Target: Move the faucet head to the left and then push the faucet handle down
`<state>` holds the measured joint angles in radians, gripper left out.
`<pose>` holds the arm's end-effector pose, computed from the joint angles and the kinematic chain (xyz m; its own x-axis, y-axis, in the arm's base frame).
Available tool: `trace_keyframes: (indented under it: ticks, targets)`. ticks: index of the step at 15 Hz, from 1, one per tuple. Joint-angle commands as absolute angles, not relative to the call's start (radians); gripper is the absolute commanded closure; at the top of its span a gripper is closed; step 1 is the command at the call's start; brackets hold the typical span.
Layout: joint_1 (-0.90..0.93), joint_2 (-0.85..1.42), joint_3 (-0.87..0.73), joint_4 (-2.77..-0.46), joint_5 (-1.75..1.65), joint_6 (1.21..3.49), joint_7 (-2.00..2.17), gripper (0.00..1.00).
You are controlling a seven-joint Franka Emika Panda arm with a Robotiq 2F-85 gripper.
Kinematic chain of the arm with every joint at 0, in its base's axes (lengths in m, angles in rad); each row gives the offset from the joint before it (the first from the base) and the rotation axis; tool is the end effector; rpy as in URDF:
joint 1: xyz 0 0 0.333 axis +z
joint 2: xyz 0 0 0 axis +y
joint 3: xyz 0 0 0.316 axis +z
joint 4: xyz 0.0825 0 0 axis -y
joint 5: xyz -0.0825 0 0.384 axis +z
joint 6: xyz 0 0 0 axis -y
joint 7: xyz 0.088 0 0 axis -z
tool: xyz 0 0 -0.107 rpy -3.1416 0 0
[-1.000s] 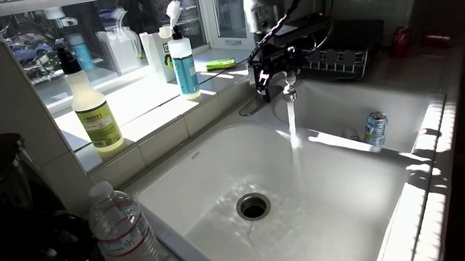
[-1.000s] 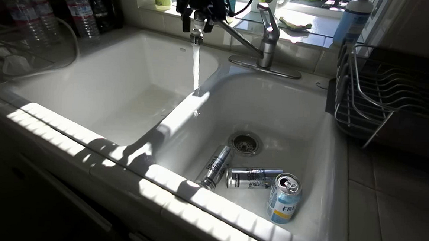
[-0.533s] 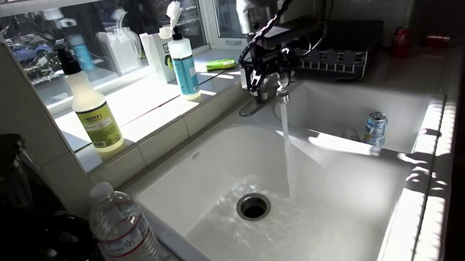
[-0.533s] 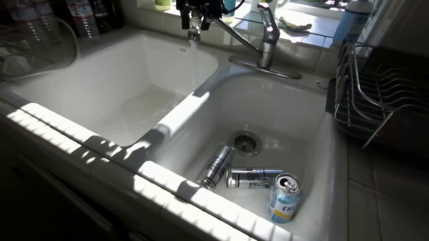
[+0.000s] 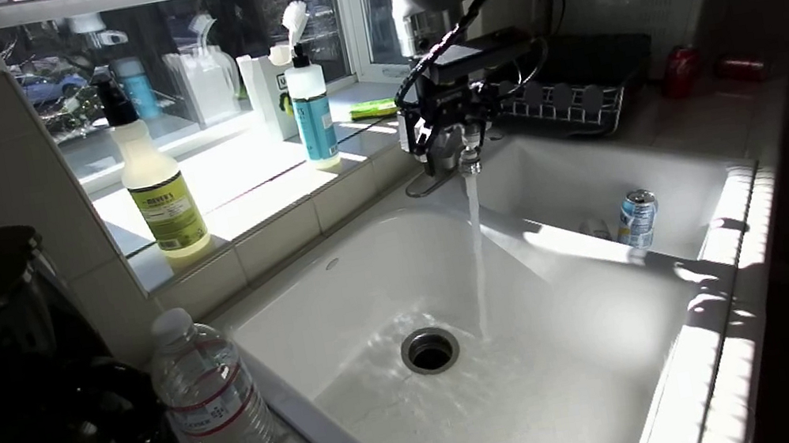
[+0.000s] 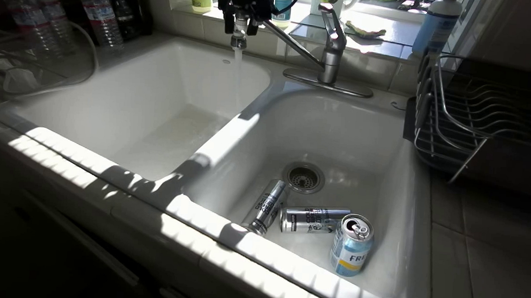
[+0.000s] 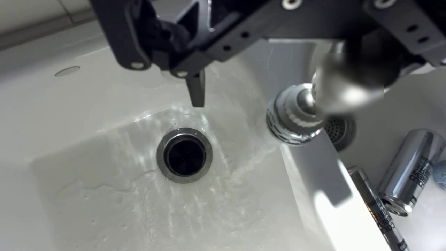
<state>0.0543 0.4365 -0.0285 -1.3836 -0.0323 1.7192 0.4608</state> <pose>0.6774 0.0178 0.4546 0.9069 -0.4154 -0.0709 -0.4096 -0.9084 0.0836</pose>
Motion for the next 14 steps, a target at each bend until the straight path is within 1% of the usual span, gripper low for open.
trace_keyframes:
  ticks: [1,10,14]
  targets:
    - [0.083,0.459,-0.017,-1.33,-0.005,1.688,0.486,0.0]
    - [0.063,0.293,-0.035,-1.453,-0.032,1.684,0.456,0.0]
    - [0.063,0.174,-0.032,-1.534,-0.053,1.687,0.434,0.0]
